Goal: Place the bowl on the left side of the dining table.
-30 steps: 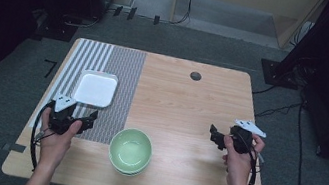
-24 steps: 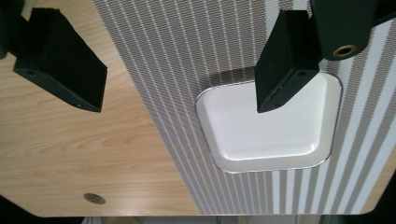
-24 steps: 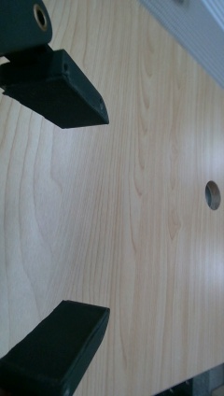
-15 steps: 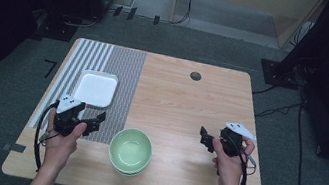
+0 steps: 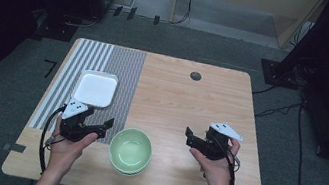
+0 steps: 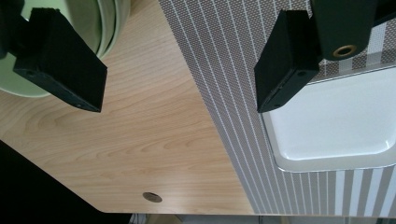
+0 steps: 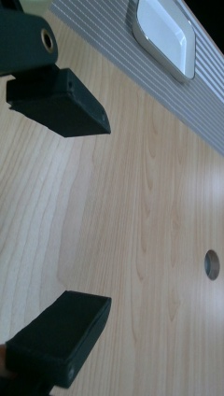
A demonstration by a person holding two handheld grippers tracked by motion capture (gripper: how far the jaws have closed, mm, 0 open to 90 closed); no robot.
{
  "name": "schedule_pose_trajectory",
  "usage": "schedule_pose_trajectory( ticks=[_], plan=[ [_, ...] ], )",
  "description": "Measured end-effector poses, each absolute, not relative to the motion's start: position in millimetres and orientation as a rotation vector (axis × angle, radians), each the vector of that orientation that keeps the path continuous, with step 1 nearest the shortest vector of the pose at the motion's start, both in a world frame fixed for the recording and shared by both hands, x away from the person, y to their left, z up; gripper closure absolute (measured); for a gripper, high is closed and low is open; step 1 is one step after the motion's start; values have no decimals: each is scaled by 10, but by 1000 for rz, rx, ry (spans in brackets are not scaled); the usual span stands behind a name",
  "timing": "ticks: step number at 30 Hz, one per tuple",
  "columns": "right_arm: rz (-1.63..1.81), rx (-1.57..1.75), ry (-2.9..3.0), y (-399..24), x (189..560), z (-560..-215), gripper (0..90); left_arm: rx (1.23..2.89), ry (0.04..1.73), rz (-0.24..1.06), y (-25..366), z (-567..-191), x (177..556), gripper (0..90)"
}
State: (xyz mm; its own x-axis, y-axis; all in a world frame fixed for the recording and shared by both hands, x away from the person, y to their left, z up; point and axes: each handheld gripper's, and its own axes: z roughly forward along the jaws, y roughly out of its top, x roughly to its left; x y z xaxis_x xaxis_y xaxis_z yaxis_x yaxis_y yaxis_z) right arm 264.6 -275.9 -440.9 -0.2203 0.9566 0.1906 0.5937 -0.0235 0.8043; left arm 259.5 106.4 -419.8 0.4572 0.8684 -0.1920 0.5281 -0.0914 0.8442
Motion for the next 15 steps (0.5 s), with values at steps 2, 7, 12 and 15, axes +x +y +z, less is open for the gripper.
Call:
schedule_pose_trajectory(
  ticks=[2, 7, 12, 15],
  plan=[
    [1158, 1597, 1849, -2708, 2620, -4392, 228, 1762, 1190, 440, 1039, -4195, 2587, 168],
    [1229, 1452, 1963, -2568, 2552, -4383, 300, 1785, 1173, 440, 980, -4197, 2569, 168],
    [1269, 1402, 1980, -2470, 2517, -4390, 321, 1803, 1124, 407, 929, -4181, 2536, 168],
    [1261, 1409, 1975, -2424, 2504, -4377, 325, 1824, 1102, 385, 886, -4172, 2518, 168]
  ],
)
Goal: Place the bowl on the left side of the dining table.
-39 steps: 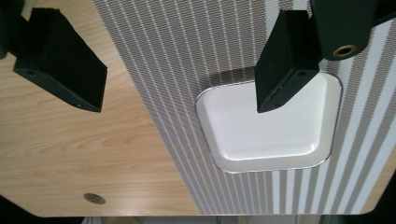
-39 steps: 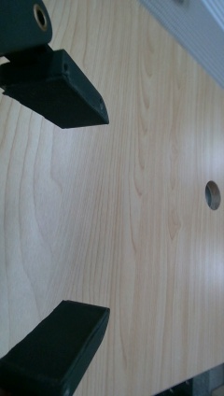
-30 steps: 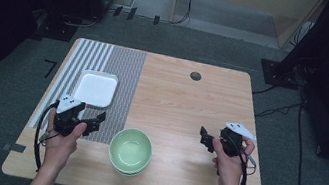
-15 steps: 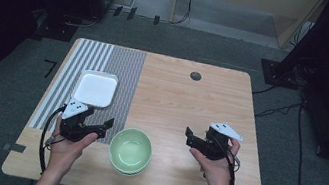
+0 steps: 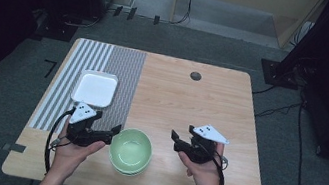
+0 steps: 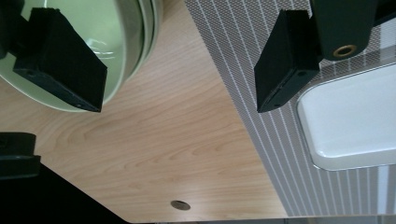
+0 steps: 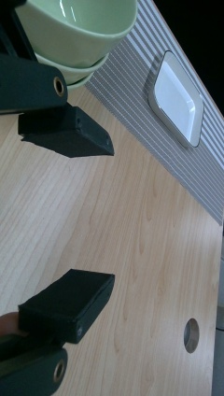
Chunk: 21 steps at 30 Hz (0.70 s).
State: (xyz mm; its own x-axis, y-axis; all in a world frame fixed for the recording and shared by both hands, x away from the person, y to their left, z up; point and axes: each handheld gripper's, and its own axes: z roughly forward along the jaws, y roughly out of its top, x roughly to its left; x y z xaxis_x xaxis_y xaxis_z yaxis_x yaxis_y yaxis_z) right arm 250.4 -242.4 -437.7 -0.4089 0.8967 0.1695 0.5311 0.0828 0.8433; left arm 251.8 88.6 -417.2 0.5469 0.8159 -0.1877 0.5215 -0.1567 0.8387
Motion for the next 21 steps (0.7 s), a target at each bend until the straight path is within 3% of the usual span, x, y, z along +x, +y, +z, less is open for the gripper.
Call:
schedule_pose_trajectory(
  ticks=[5, 6, 11, 17, 21],
  plan=[
    [1273, 1391, 1972, -2304, 2445, -4324, 334, 1845, 1081, 356, 834, -4178, 2508, 169],
    [1284, 1387, 1983, -2253, 2423, -4299, 292, 1849, 1073, 348, 824, -4179, 2505, 174],
    [1327, 1369, 2000, -2158, 2378, -4258, 276, 1871, 1045, 328, 779, -4191, 2495, 175],
    [1344, 1365, 2025, -2036, 2329, -4260, 381, 1903, 1051, 329, 715, -4246, 2493, 233],
    [1383, 1373, 2070, -1970, 2313, -4279, 525, 1931, 1075, 331, 678, -4291, 2504, 243]
  ],
)
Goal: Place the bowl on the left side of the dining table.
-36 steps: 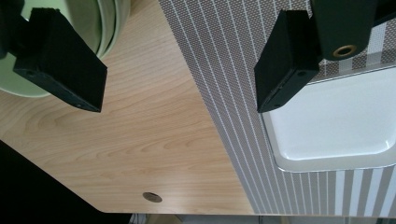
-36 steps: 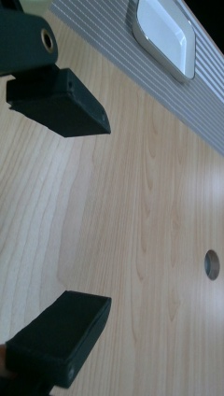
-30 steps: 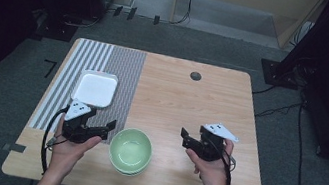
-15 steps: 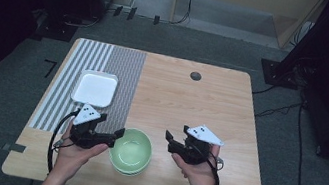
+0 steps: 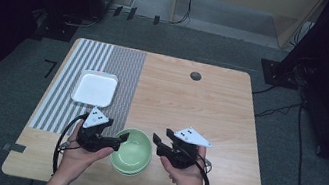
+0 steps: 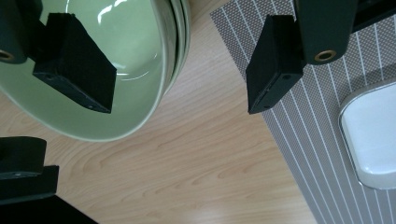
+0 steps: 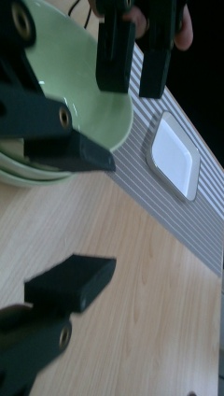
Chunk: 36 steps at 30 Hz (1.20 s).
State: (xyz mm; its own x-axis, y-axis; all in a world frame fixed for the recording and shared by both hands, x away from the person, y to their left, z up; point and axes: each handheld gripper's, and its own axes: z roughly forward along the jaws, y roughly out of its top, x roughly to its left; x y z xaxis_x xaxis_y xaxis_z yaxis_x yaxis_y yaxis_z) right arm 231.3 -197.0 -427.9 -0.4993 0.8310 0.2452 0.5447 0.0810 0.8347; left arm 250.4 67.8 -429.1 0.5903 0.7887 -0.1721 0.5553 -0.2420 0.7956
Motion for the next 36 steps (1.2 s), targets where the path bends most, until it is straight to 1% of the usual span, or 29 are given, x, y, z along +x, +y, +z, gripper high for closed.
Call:
schedule_pose_trajectory(
  ticks=[2, 4, 5, 7, 9, 10, 11, 13, 14, 15, 16, 17, 19, 20, 22, 25, 26, 27, 31, 32, 36],
  plan=[
    [1402, 1380, 2109, -1948, 2322, -4302, 525, 1936, 1077, 334, 672, -4300, 2504, 249],
    [1369, 1363, 2095, -1923, 2303, -4314, 558, 1938, 1080, 337, 670, -4300, 2503, 256],
    [1369, 1363, 2095, -1923, 2303, -4314, 558, 1938, 1080, 337, 670, -4300, 2503, 262],
    [1370, 1367, 2092, -1910, 2287, -4322, 617, 1942, 1082, 340, 667, -4300, 2496, 276],
    [1377, 1374, 2084, -1900, 2270, -4323, 633, 1946, 1077, 345, 654, -4299, 2480, 315],
    [1385, 1383, 2076, -1895, 2255, -4311, 633, 1952, 1071, 349, 647, -4296, 2472, 351],
    [1385, 1383, 2076, -1895, 2255, -4311, 633, 1953, 1066, 351, 642, -4294, 2465, 351],
    [1411, 1375, 2088, -1889, 2245, -4294, 628, 1959, 1049, 355, 628, -4286, 2447, 406],
    [1401, 1371, 2108, -1859, 2234, -4289, 626, 1967, 1038, 354, 617, -4284, 2433, 447],
    [1401, 1371, 2108, -1859, 2234, -4289, 626, 1967, 1038, 354, 617, -4284, 2433, 468],
    [1389, 1376, 2110, -1842, 2227, -4293, 624, 1973, 1032, 352, 609, -4285, 2428, 468],
    [1382, 1376, 2133, -1808, 2223, -4310, 629, 1984, 1026, 359, 596, -4288, 2418, 511],
    [1372, 1372, 2142, -1791, 2221, -4319, 638, 1988, 1023, 363, 589, -4290, 2416, 522],
    [1349, 1363, 2163, -1745, 2215, -4350, 671, 1992, 1017, 363, 585, -4291, 2415, 556],
    [1341, 1351, 2165, -1731, 2212, -4361, 684, 1995, 1011, 360, 585, -4289, 2417, 558],
    [1335, 1334, 2186, -1677, 2208, -4410, 765, 1991, 1001, 342, 600, -4279, 2418, 567],
    [1335, 1334, 2186, -1677, 2208, -4410, 765, 1991, 1001, 342, 600, -4279, 2418, 570],
    [1321, 1320, 2175, -1665, 2209, -4431, 797, 1991, 1000, 339, 599, -4279, 2419, 570],
    [1327, 1316, 2150, -1667, 2202, -4434, 838, 1988, 1009, 335, 594, -4284, 2421, 572],
    [1329, 1273, 2124, -1643, 2184, -4443, 864, 1993, 1009, 341, 583, -4287, 2417, 570],
    [1324, 1221, 2097, -1612, 2153, -4441, 867, 2015, 1006, 356, 561, -4290, 2404, 566]
  ],
)
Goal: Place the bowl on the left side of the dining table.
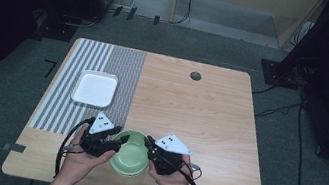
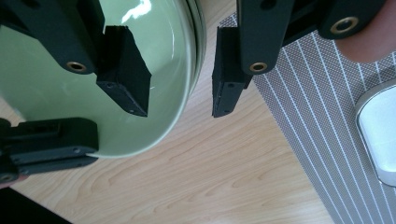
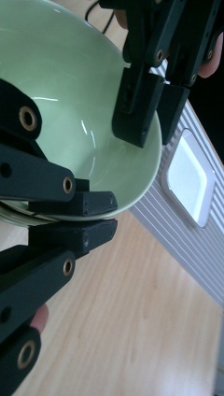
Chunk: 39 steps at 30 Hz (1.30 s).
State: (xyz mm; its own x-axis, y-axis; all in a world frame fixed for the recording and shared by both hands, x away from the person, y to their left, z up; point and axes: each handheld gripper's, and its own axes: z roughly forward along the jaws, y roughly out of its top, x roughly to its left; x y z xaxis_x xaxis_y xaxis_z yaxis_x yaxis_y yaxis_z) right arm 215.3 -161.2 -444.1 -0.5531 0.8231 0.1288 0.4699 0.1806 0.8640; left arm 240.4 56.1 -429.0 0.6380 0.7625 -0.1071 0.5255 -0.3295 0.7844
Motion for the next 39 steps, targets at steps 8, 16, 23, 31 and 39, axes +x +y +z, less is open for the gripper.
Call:
schedule_pose_trajectory(
  ticks=[8, 16, 23, 31, 39],
  plan=[
    [1362, 1133, 2013, -1599, 2080, -4401, 867, 2059, 994, 389, 521, -4285, 2371, 536],
    [1386, 1095, 1957, -1621, 2036, -4342, 869, 2074, 1020, 422, 495, -4302, 2360, 701],
    [1369, 1055, 1945, -1603, 2011, -4345, 870, 2075, 1002, 395, 544, -4299, 2378, 826],
    [1396, 1044, 1952, -1608, 2008, -4336, 874, 2016, 969, 392, 647, -4223, 2376, 840],
    [1406, 1043, 1929, -1614, 1973, -4281, 871, 2001, 920, 453, 637, -4174, 2336, 841]
  ],
)
